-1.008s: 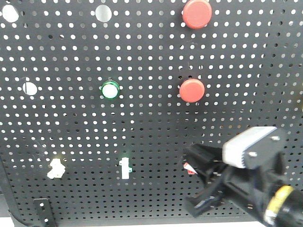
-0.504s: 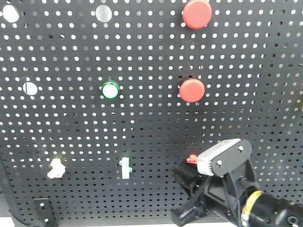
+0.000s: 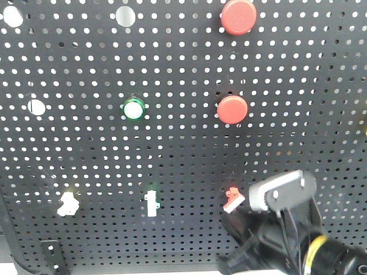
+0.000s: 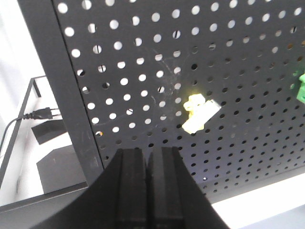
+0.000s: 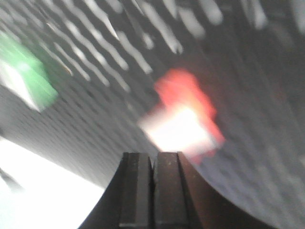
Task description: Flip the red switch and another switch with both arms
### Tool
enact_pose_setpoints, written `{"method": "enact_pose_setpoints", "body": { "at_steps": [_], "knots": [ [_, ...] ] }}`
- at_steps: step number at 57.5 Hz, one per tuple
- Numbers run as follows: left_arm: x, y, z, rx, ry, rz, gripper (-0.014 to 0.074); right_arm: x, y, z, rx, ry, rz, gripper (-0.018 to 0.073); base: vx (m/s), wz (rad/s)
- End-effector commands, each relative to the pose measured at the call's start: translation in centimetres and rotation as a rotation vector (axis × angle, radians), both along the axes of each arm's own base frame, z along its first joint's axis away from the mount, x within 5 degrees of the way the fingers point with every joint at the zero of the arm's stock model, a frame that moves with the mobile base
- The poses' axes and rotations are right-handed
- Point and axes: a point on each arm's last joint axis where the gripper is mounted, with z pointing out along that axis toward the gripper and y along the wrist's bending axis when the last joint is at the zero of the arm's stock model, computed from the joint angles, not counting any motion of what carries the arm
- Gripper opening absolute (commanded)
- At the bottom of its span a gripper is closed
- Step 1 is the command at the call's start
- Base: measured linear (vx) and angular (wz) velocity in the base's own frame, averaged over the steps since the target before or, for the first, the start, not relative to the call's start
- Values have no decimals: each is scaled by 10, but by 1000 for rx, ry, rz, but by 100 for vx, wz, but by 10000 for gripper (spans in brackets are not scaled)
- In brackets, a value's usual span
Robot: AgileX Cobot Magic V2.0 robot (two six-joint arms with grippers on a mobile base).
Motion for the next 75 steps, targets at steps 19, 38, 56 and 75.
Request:
{"method": "enact_pose_setpoints", "body": {
  "at_steps": [19, 38, 56, 75],
  "knots": [
    [0, -1, 12, -22, -44, -10, 3, -23, 13, 43, 114, -161, 101, -6, 0, 0],
    [-1, -1, 12, -20, -35, -7, 3, -32, 7, 55, 137, -200, 99, -6, 0, 0],
    [-1, -1, 12, -20, -35, -7, 3, -32, 7, 55, 137, -200, 99, -6, 0, 0],
    [-26, 12, 20, -11, -146, 36, 3, -31, 7, 55, 136, -199, 99, -6, 0, 0]
  ]
}}
